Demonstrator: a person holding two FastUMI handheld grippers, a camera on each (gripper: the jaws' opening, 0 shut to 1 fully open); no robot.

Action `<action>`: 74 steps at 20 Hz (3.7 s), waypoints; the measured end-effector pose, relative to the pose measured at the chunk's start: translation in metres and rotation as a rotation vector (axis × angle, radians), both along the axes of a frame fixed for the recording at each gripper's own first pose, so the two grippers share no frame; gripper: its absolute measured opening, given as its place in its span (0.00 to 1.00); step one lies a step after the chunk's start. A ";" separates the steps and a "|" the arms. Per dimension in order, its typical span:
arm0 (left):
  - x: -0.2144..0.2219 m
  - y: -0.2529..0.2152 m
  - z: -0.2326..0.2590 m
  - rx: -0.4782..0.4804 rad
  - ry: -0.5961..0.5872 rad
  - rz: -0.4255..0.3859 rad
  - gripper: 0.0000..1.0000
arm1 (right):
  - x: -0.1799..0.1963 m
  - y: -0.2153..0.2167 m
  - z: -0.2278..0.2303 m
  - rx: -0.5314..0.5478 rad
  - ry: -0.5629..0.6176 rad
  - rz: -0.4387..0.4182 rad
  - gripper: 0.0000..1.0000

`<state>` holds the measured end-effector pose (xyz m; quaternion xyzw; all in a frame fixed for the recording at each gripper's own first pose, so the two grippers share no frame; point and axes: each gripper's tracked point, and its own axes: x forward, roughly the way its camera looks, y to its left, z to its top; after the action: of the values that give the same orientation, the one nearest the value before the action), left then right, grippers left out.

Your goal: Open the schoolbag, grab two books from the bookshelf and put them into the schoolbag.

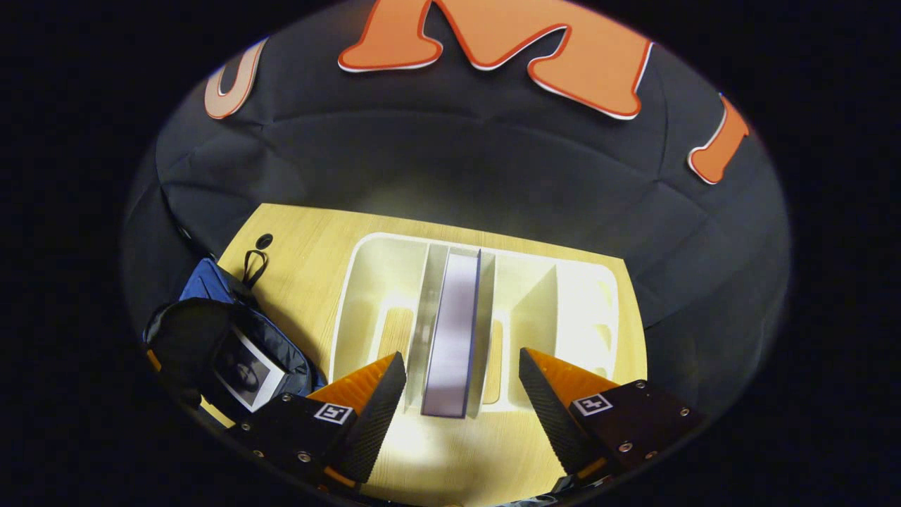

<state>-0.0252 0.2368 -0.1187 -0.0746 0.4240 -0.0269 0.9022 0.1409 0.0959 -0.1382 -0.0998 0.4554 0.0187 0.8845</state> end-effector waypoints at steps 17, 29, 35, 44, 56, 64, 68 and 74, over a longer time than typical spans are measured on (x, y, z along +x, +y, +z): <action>-0.001 -0.003 -0.004 -0.009 0.001 0.003 0.00 | 0.013 0.005 -0.048 0.046 0.236 0.003 0.39; -0.001 -0.006 -0.003 0.014 0.003 -0.017 0.01 | -0.046 -0.017 0.068 0.280 0.091 0.063 0.35; 0.002 -0.003 0.000 0.034 0.003 -0.020 0.00 | -0.078 -0.009 0.136 0.455 -0.018 0.088 0.34; 0.009 0.008 0.008 0.035 -0.009 0.013 0.00 | -0.119 0.084 0.115 0.745 0.009 0.100 0.34; 0.013 0.013 0.009 0.034 -0.012 0.019 0.00 | -0.140 0.232 -0.002 0.966 0.087 -0.082 0.34; 0.010 -0.001 0.005 0.034 0.013 -0.032 0.00 | -0.151 0.293 -0.056 1.092 0.163 -0.192 0.34; 0.007 -0.010 0.004 0.031 0.021 -0.056 0.00 | -0.139 0.314 -0.068 1.144 0.153 -0.224 0.34; 0.002 -0.025 -0.003 0.037 0.043 -0.098 0.05 | -0.141 0.343 -0.090 1.183 0.195 -0.246 0.34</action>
<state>-0.0237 0.2120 -0.1219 -0.0374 0.4470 -0.0617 0.8916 0.0002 0.4388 -0.2278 0.4637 0.4549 0.1750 0.7399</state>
